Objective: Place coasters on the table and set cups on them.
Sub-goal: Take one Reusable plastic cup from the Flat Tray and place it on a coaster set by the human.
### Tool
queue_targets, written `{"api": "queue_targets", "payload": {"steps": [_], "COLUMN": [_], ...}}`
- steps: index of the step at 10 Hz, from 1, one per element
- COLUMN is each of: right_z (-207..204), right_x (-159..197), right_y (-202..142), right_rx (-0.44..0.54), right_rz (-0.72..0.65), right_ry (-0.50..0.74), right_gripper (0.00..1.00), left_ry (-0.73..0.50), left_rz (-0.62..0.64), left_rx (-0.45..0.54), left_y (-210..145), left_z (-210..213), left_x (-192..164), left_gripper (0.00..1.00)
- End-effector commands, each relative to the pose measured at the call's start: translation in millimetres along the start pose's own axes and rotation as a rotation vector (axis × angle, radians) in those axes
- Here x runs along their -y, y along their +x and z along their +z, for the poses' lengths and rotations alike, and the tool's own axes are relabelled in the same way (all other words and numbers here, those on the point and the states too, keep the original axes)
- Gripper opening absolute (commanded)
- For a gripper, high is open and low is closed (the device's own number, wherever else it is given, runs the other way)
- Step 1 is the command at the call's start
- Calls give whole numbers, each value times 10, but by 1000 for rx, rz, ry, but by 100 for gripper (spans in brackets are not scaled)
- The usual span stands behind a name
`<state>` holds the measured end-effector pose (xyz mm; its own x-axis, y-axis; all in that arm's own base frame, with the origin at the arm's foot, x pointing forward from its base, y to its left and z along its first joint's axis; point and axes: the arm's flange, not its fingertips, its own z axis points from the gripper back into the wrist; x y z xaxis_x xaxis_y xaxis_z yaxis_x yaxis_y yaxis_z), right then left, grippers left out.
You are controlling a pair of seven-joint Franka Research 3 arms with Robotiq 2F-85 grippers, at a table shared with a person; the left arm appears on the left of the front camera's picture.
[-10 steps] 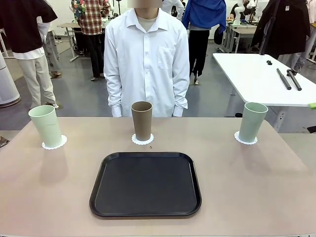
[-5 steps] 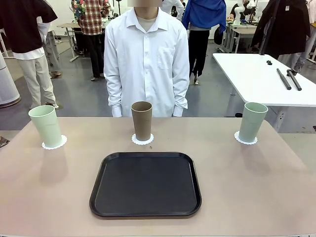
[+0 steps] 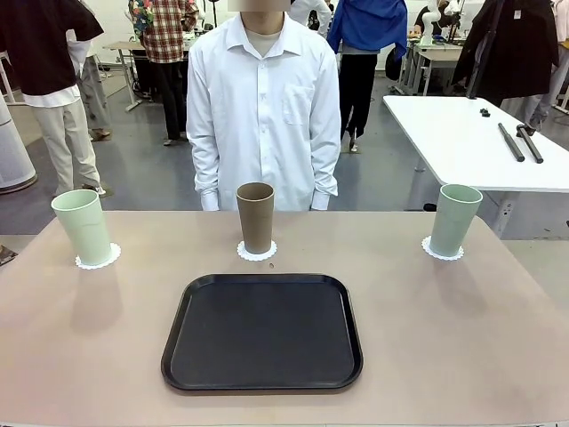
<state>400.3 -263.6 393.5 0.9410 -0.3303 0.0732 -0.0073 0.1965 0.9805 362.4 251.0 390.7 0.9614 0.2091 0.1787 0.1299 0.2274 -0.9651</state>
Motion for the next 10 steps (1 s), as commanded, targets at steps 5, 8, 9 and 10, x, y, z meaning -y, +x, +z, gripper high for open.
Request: {"api": "queue_targets", "payload": {"steps": [5, 8, 9, 10], "right_z": [46, 46, 46, 46], "right_x": [26, 26, 26, 26], "right_y": [-22, -22, -22, -22], "right_rx": [-11, -11, -11, -11], "right_rz": [-3, -3, -3, -3], "right_ry": [25, 25, 25, 25], "right_gripper": [100, 100, 100, 100], "left_ry": [-1, -1, -1, -1], "left_rz": [-6, -6, -6, -6], "left_rx": [6, 6, 6, 6], "left_y": [-15, -15, -15, -15], "left_z": [-5, -5, -5, -5], "left_x": [28, 28, 28, 28], "left_gripper": [100, 100, 100, 100]}}
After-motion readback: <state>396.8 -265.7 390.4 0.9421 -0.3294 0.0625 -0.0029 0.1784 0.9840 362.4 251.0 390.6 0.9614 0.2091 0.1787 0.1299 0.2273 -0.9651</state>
